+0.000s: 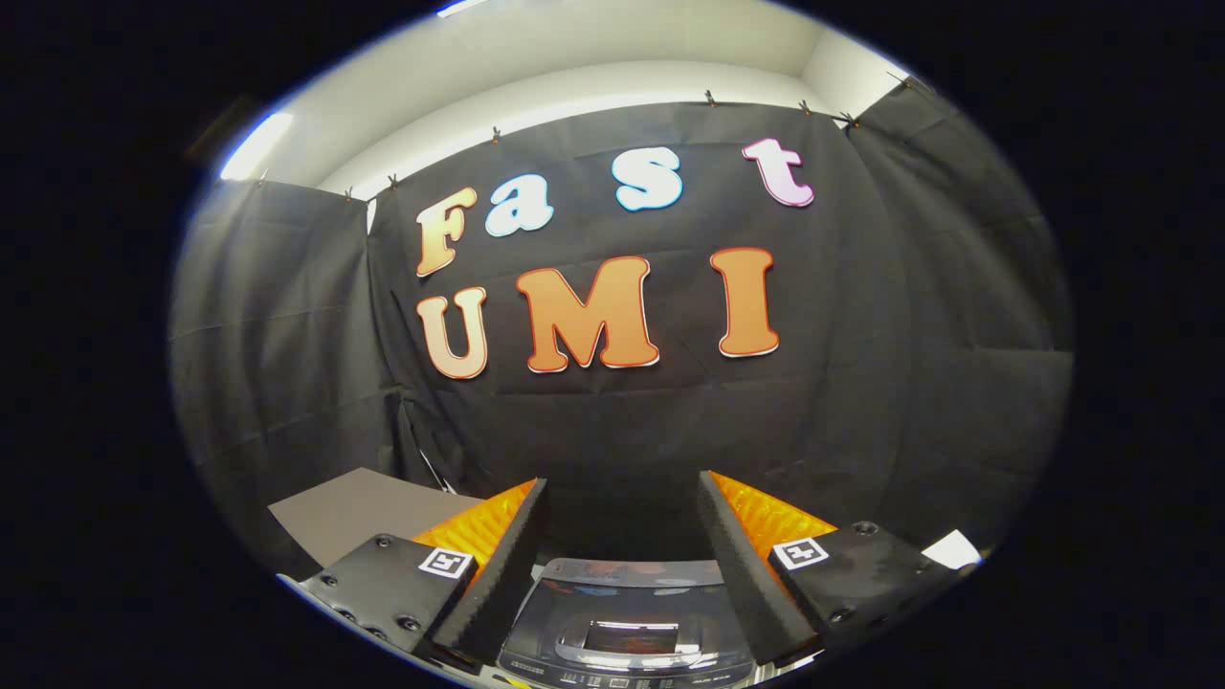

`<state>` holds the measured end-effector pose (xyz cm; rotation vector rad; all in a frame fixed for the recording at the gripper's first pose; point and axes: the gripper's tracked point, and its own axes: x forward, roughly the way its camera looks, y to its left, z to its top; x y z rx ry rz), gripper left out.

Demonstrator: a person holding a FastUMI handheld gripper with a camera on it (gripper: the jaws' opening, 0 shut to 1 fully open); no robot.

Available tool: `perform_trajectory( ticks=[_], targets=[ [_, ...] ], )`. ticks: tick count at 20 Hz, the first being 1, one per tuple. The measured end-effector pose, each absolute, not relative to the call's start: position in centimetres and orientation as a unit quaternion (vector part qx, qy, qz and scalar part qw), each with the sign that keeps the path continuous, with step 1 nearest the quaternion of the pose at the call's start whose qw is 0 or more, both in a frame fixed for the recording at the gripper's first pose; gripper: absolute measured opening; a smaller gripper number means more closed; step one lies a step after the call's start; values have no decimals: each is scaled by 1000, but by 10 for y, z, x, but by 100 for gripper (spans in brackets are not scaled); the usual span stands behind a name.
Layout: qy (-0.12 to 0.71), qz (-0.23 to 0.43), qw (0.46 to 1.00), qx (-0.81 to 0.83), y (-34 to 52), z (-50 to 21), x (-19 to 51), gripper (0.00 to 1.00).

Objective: Put the clothes into the washing machine and then close the washing machine lid.

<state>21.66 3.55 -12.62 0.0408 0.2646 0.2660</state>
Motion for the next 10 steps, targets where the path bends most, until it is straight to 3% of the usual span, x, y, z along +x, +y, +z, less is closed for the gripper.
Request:
perform_trajectory(
  ticks=[10],
  targets=[
    [100,103,989,15,33,-70,156,98]
  ],
)
